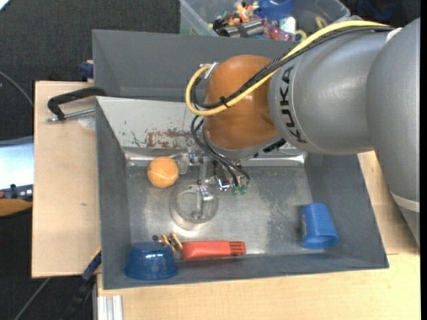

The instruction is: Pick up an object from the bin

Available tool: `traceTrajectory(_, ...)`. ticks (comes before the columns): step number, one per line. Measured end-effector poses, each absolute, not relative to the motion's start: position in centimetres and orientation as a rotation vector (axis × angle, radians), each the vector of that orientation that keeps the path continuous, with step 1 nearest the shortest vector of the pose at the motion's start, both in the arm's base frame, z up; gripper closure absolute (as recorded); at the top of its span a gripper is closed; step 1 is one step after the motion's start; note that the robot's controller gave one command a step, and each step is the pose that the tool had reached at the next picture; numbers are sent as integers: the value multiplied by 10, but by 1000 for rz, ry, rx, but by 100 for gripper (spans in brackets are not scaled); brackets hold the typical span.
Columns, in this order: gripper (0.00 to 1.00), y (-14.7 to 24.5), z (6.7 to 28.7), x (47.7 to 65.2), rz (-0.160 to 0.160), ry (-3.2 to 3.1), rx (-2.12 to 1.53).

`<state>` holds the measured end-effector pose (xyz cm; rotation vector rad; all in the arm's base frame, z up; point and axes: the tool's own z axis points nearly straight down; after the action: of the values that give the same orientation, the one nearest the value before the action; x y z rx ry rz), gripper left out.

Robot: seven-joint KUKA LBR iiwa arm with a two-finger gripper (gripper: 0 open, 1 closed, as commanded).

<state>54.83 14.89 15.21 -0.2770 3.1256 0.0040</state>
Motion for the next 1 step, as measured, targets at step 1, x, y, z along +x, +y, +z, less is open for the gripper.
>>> traceTrajectory(1, 0, 140, 130, 541, 8, 3133, 34)
